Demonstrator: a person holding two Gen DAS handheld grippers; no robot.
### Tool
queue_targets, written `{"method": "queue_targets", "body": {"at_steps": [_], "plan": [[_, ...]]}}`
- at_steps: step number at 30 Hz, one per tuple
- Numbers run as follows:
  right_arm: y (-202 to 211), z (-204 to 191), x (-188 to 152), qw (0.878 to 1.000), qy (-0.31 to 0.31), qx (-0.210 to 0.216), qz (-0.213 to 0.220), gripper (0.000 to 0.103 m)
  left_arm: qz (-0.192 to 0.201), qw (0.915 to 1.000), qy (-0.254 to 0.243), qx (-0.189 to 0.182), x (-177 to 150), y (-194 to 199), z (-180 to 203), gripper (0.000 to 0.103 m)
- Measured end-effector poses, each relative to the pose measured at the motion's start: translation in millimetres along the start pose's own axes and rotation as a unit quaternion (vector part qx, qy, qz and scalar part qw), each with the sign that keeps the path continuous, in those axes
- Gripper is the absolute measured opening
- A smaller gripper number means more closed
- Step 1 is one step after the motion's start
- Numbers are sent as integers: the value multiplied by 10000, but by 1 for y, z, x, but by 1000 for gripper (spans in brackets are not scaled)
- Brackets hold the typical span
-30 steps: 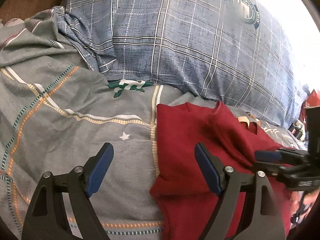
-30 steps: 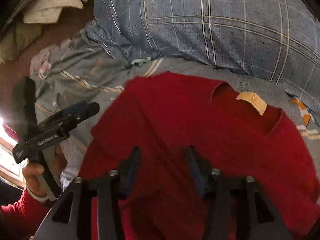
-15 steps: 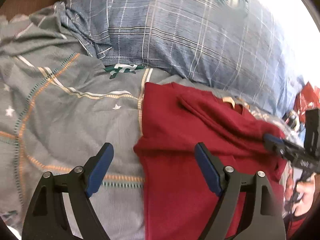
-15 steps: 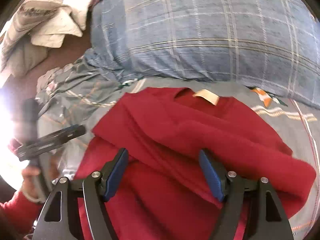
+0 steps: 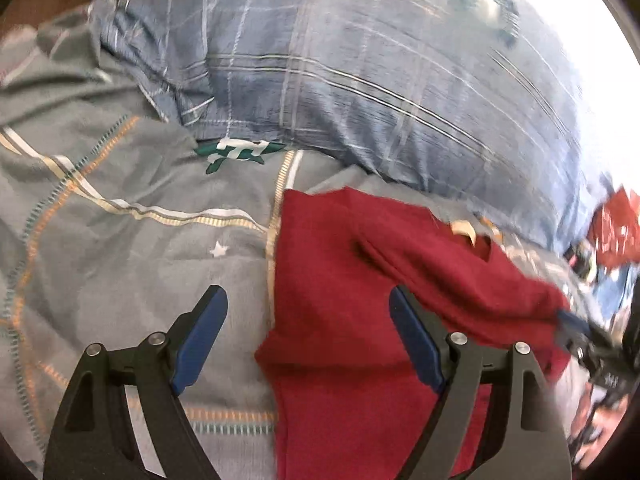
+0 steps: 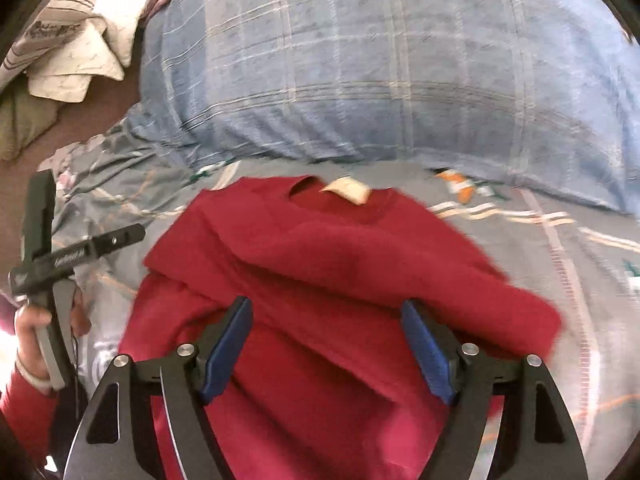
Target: Fold small clothes
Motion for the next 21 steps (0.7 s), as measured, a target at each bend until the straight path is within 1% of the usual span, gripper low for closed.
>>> {"method": "queue_targets", "body": {"at_steps": [3, 5, 8, 10, 12, 16, 17, 18, 19, 20, 21], "plan": [[4, 19, -3, 9997, -174, -99, 154, 83, 53, 9998, 174, -56, 9, -11, -6, 83], [-1, 28, -3, 9993, -251, -150, 216, 83, 15, 9999, 148, -44, 11, -17, -4, 83], [-10, 37, -1, 9994, -291, -93, 161, 83, -76, 9996, 0, -284, 13, -26, 10, 83], [-10, 41, 1, 9995, -256, -65, 167, 83, -118, 9992, -101, -372, 15, -32, 20, 83], [-3, 48, 3, 9993, -218, -175, 266, 83, -234, 9984, -250, -454, 16, -43, 33, 83], [12, 67, 5, 9985, -251, -307, 377, 83, -385, 9968, -536, -441, 18, -64, 53, 82], [15, 73, 5, 9984, -267, -315, 373, 84, -419, 9964, -566, -471, 18, -69, 57, 79], [17, 79, 5, 9984, -282, -327, 368, 85, -457, 9956, -585, -572, 18, -72, 61, 63], [18, 85, 4, 9983, -296, -363, 351, 87, -487, 9949, -634, -612, 18, -75, 66, 50], [20, 92, 4, 9981, -333, -406, 319, 87, -430, 9949, -722, -552, 18, -76, 70, 41], [21, 96, 3, 9981, -367, -394, 292, 88, -394, 9940, -840, -582, 19, -76, 75, 13]]}}
Point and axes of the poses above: each gripper's, at about its wrist camera, not at the fingertips, and y roughly against the way its jaws point, z to its right, x to its top, the point moved 3 cm from there along -y, roughly the way its jaws point, and after that the axes turned 5 degrees about y, right-handed, at the moved point
